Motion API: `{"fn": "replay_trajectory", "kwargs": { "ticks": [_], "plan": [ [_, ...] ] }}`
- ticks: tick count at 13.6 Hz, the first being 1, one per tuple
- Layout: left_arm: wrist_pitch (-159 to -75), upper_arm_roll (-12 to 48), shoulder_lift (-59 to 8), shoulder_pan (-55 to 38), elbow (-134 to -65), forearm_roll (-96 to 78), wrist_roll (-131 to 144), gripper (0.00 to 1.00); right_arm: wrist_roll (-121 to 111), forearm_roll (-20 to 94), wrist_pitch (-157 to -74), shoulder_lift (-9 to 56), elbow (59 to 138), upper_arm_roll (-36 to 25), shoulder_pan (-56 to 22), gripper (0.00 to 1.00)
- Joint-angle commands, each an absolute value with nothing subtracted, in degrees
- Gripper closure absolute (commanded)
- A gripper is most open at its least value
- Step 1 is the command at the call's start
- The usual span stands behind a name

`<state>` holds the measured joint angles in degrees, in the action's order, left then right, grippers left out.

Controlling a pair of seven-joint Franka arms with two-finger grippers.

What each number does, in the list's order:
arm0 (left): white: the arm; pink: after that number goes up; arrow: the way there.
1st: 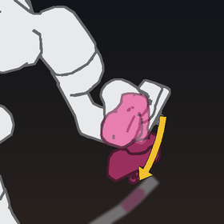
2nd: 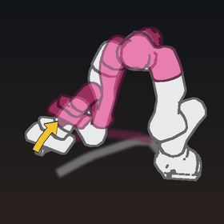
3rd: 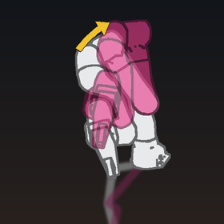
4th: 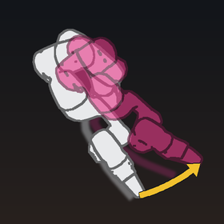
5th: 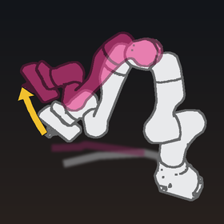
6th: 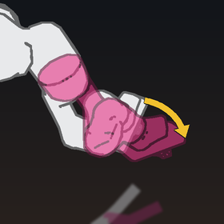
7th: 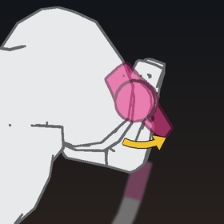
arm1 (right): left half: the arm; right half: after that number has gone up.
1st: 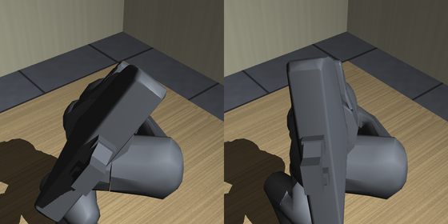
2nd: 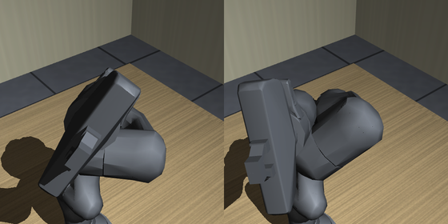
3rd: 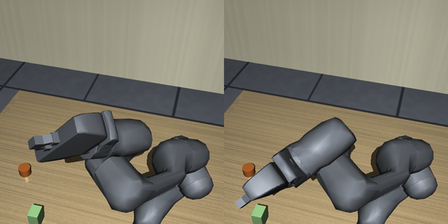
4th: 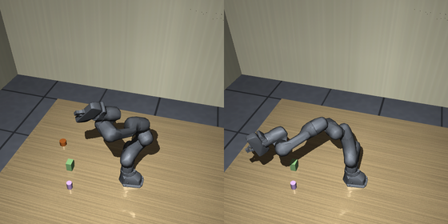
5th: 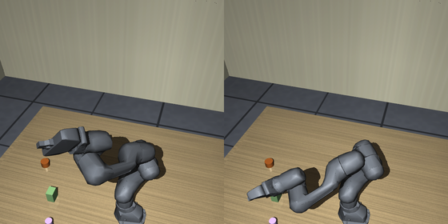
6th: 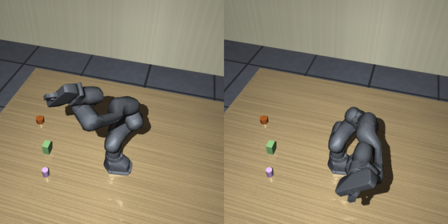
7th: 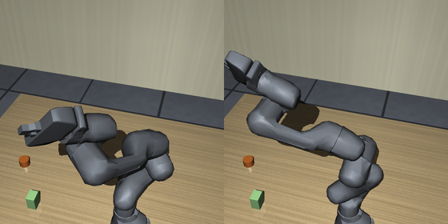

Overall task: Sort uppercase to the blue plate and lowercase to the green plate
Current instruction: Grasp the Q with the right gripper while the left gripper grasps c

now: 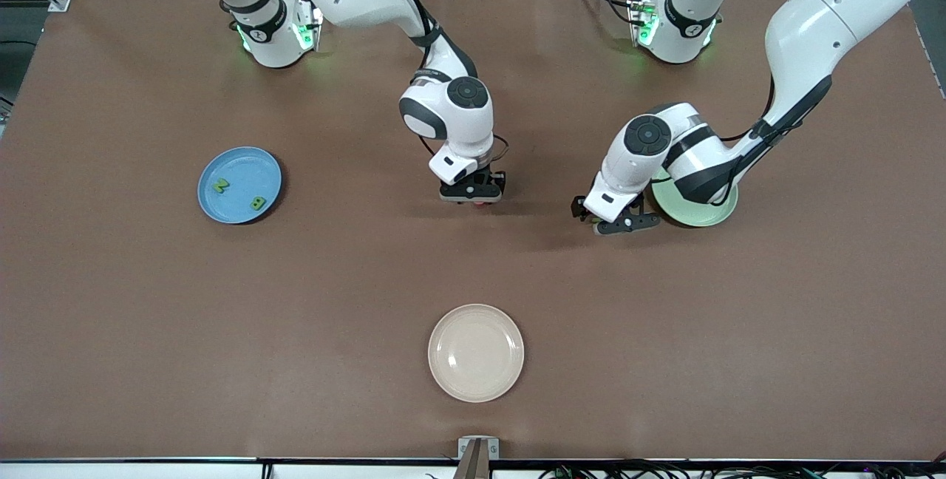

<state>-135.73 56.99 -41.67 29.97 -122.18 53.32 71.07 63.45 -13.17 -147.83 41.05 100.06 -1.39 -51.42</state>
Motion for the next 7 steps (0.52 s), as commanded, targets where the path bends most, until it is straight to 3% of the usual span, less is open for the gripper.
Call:
{"fn": "replay_trajectory", "kwargs": {
  "ticks": [1,7],
  "plan": [
    [-137.54,54.76,-41.92,27.78,-121.11,52.73,70.93,0.21,65.92,-15.38,-147.74,42.28,98.53,-2.11,-52.38,0.35],
    [-139.74,53.53,-42.63,27.42,-120.67,53.35,70.84,0.31,68.2,-15.65,-147.48,42.19,98.61,-2.02,-53.0,0.37]
  ]
}}
